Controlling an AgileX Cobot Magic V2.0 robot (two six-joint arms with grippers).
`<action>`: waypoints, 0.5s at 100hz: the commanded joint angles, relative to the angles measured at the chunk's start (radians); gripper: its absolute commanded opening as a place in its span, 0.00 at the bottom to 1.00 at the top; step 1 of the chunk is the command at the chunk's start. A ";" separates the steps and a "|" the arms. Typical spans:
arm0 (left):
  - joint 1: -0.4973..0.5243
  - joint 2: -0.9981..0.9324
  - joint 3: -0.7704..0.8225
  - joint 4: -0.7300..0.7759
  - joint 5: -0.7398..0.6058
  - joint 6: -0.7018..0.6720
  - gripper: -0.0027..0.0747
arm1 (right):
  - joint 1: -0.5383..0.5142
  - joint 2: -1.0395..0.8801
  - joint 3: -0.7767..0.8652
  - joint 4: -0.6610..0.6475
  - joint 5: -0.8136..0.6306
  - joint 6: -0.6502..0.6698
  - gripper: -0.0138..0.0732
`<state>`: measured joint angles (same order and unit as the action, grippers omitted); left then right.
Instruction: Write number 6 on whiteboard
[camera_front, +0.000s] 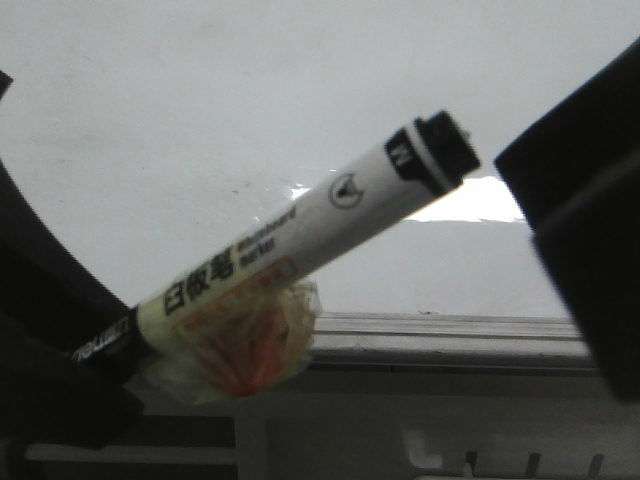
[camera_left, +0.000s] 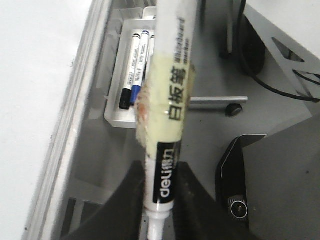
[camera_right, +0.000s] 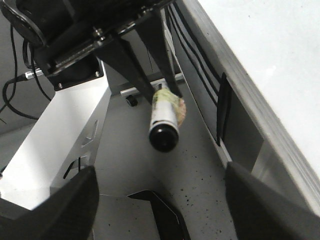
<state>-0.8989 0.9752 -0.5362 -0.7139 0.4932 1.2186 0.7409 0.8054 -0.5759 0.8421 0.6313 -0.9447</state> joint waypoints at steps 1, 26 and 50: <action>0.000 -0.007 -0.025 -0.043 -0.060 0.001 0.01 | 0.027 0.015 -0.033 0.041 -0.085 -0.014 0.71; 0.000 -0.007 -0.025 -0.064 -0.139 0.004 0.01 | 0.135 0.069 -0.033 0.043 -0.323 -0.014 0.71; 0.000 -0.007 -0.025 -0.069 -0.137 0.005 0.01 | 0.198 0.157 -0.036 0.079 -0.414 -0.014 0.71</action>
<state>-0.8989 0.9752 -0.5362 -0.7473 0.3991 1.2233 0.9196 0.9415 -0.5759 0.8895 0.3011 -0.9469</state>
